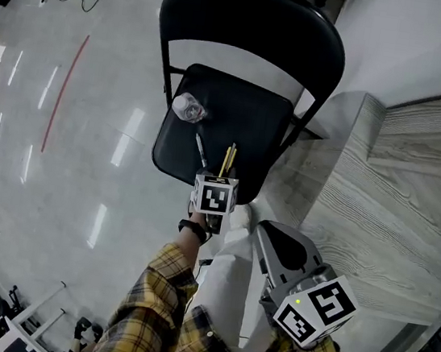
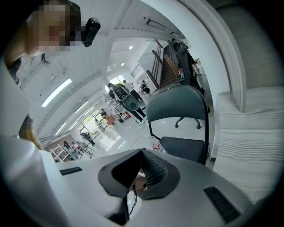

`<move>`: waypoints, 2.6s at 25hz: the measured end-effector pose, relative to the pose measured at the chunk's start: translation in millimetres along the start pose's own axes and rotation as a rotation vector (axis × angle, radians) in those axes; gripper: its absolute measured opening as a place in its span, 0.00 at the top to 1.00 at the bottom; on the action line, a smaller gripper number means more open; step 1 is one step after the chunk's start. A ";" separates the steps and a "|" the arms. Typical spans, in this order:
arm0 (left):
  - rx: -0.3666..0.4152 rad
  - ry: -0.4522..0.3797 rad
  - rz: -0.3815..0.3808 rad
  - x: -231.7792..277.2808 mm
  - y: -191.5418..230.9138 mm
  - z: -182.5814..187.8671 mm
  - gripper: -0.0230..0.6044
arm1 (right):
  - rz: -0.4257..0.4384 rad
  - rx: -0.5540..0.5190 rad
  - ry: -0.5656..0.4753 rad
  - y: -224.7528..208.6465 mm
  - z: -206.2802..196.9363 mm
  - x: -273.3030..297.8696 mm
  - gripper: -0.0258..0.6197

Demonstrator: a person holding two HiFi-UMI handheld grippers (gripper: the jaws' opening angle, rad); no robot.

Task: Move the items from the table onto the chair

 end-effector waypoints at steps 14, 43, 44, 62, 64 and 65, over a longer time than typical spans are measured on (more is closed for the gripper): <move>0.126 -0.371 -0.194 -212.3 -114.8 142.8 0.95 | -0.061 -0.049 -0.215 29.7 95.8 -117.0 0.93; 0.541 -0.630 -0.738 -436.7 -609.4 62.6 0.96 | -0.439 -0.233 -0.606 -93.7 94.7 -567.8 0.93; 0.541 -0.624 -0.739 -436.5 -615.1 57.4 0.96 | -0.443 -0.240 -0.603 -95.6 92.0 -574.0 0.93; 0.584 -0.591 -0.765 -418.4 -636.4 80.2 0.96 | -0.466 -0.229 -0.592 -103.8 93.9 -574.5 0.93; 0.596 -0.608 -0.759 -420.4 -635.1 84.9 0.96 | -0.467 -0.229 -0.587 -102.6 92.5 -572.7 0.93; 0.606 -0.617 -0.755 -421.1 -634.6 87.2 0.96 | -0.466 -0.229 -0.587 -102.3 92.3 -571.2 0.93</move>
Point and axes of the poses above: the fingertips, and each gripper's own axes: x forward along the fingers, y to its left, z out of its top, the point moved 1 cm from there along -x, backward along the fingers, and after that the axes turned 8 degrees about -y, right-handed, at the moved point
